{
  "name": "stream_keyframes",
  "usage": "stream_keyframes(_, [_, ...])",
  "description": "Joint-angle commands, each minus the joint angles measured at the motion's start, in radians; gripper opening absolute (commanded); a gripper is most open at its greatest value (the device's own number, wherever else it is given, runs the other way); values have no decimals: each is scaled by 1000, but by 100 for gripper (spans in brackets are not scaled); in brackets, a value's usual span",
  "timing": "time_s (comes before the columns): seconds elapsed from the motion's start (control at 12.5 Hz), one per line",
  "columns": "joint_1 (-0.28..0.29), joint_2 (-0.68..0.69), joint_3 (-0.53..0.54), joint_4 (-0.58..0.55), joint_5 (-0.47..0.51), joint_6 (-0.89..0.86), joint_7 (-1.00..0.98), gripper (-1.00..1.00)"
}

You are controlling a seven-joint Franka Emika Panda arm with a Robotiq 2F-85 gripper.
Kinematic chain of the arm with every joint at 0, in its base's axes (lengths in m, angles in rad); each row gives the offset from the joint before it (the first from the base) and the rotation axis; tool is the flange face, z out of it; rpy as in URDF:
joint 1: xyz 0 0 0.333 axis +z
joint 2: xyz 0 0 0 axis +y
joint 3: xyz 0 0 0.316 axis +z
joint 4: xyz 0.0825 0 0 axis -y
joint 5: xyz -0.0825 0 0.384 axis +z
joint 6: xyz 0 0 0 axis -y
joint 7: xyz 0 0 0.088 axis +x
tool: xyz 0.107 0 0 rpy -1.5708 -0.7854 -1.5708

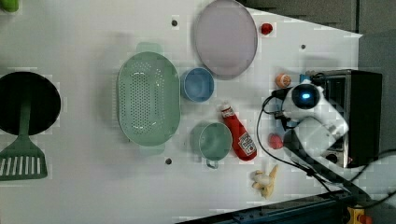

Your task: Flap open oven.

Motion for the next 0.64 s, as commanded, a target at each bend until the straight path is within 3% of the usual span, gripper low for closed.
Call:
stream_keyframes(0.08, [20,49,-7,37,5,6,188,-65])
stream_keyframes(0.4, [22,37,-6,74,37,25,215,-65])
stream_keyframes(0.64, [9,-37,-6,74,220,89,203,-65])
